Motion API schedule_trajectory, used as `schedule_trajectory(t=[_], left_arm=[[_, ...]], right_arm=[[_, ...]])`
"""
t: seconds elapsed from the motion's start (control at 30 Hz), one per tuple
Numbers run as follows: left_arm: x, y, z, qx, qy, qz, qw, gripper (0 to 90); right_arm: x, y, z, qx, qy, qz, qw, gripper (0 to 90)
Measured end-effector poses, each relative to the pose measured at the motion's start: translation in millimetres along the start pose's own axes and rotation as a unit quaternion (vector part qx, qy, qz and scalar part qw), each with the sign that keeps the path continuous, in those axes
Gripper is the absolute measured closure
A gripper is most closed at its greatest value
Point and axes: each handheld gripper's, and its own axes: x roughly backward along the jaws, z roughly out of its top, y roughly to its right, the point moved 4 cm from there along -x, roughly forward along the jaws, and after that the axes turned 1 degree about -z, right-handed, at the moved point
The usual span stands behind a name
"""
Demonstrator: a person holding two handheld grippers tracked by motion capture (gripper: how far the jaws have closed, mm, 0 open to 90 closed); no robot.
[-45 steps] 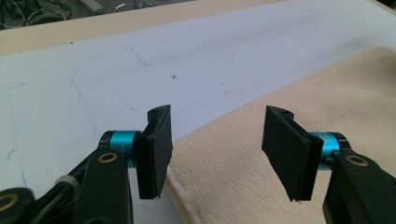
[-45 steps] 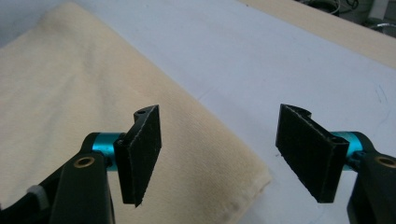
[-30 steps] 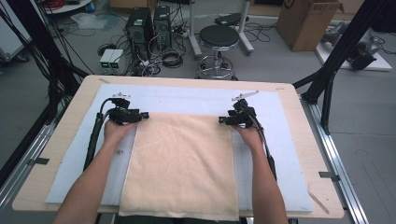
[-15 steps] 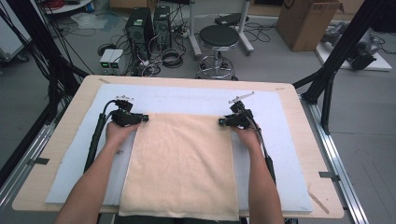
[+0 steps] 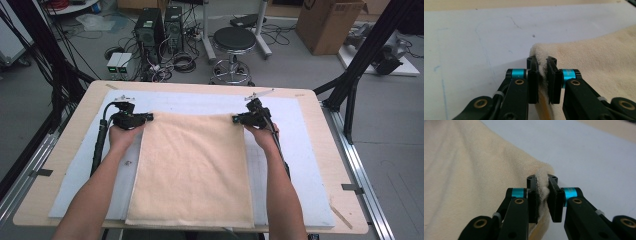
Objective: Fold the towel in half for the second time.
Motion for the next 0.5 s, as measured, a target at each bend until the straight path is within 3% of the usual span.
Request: schedule_trajectory(t=[0.03, 0.1, 0.17, 0.23, 0.37, 0.43, 0.5], left_arm=[[2.1, -0.2, 5.2, -0.007, 0.003, 0.002, 1.0, 81.5], [7.5, 2.4, 18.8, -0.013, 0.02, 0.002, 0.9997, 81.5], [11.6, 4.9, 33.4, -0.026, 0.026, 0.006, 0.9993, 81.5], [16.2, 7.6, 48.0, -0.033, 0.038, 0.008, 0.9987, 81.5], [28.3, 13.4, 73.7, -0.041, 0.074, 0.003, 0.9964, 81.5], [33.2, 15.5, 79.3, -0.041, 0.091, 0.0, 0.995, 81.5], [33.9, 16.5, 78.6, -0.04, 0.092, -0.006, 0.9949, 81.5]], right_arm=[[2.6, -0.4, 4.8, 0.003, 0.018, -0.001, 0.9998, 81.1], [6.0, 1.6, 13.7, -0.009, 0.016, 0.002, 0.9998, 81.0], [12.2, 1.8, 23.5, 0.005, 0.03, -0.011, 0.9995, 81.1], [19.3, 4.6, 33.4, -0.005, 0.038, -0.01, 0.9992, 81.0], [37.8, 6.3, 55.1, 0.011, 0.069, -0.024, 0.9973, 81.0], [46.8, 6.6, 62.0, 0.003, 0.087, -0.025, 0.9959, 80.9], [49.3, 8.3, 61.4, -0.002, 0.093, -0.024, 0.9954, 80.9]])
